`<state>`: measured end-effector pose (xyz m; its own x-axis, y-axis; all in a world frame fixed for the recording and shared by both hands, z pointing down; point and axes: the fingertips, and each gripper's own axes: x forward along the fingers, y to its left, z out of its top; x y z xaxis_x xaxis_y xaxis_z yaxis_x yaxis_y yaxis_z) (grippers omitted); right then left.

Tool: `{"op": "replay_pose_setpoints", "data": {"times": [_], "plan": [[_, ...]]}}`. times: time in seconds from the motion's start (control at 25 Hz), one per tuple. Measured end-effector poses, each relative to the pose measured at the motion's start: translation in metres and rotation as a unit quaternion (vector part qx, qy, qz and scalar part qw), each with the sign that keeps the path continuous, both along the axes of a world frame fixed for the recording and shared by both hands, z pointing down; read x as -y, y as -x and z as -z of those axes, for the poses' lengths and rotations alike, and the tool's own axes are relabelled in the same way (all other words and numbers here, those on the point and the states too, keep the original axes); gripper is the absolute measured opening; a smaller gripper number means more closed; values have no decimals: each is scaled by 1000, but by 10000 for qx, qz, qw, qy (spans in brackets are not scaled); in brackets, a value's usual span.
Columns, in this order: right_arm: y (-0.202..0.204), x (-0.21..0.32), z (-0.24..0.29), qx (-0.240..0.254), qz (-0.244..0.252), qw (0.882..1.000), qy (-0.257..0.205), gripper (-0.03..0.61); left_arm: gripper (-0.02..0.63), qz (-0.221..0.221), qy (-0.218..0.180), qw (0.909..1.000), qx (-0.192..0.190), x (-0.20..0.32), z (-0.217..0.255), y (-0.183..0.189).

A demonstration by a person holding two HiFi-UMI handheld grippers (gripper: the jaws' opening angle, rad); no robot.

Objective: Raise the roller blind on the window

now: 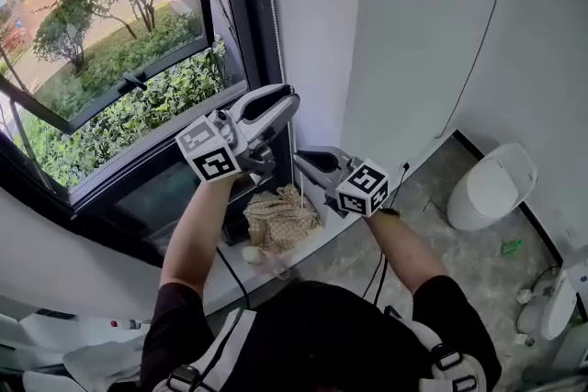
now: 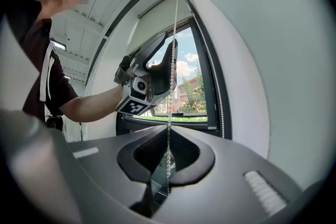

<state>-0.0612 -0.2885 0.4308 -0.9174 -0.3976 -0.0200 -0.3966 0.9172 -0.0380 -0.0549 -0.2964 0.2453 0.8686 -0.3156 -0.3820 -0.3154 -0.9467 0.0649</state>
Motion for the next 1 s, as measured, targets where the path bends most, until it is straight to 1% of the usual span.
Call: {"op": "replay_pose_setpoints", "data": {"times": [0.12, 0.2, 0.24, 0.32, 0.4, 0.52, 0.6, 0.64, 0.72, 0.84, 0.92, 1.0], "plan": [[-1, 0, 0, 95, 9, 9999, 44, 15, 80, 159, -146, 9998, -52, -2, 5, 2], [-1, -2, 0, 99, 23, 9999, 23, 15, 75, 131, -87, 9999, -23, -2, 5, 0], [0, -4, 0, 103, 32, 9999, 10, 15, 16, 135, -31, 9999, -24, -1, 4, 0], [1, -6, 0, 131, 41, 9999, -7, 15, 15, 157, 41, 9999, -46, 0, 3, 1], [0, -7, 0, 170, 34, 9998, 10, 15, 15, 211, 8, 9998, -17, 0, 3, 1], [-4, -7, -6, 120, -21, 9999, 35, 15, 15, 421, -180, 9987, 224, -1, -1, 0], [-7, -7, -20, -27, -56, 9999, 124, 14, 15, 626, -350, 9961, 516, -2, -14, -2], [-9, -8, -32, -130, -65, 9997, 215, 15, 15, 709, -363, 9947, 649, -2, -25, -3], [-12, -11, -62, -393, -83, 9980, 481, 15, 15, 728, -156, 9942, 779, -3, -55, -6], [-19, -18, -116, -917, -107, 9913, 937, 15, 15, 634, 282, 9943, 815, -6, -109, -12], [-22, -25, -144, -1225, -93, 9859, 1140, 15, 15, 621, 470, 9937, 803, -8, -142, -13], [-24, -31, -158, -1353, -65, 9829, 1249, 15, 15, 604, 651, 9935, 709, -11, -157, -13]]}}
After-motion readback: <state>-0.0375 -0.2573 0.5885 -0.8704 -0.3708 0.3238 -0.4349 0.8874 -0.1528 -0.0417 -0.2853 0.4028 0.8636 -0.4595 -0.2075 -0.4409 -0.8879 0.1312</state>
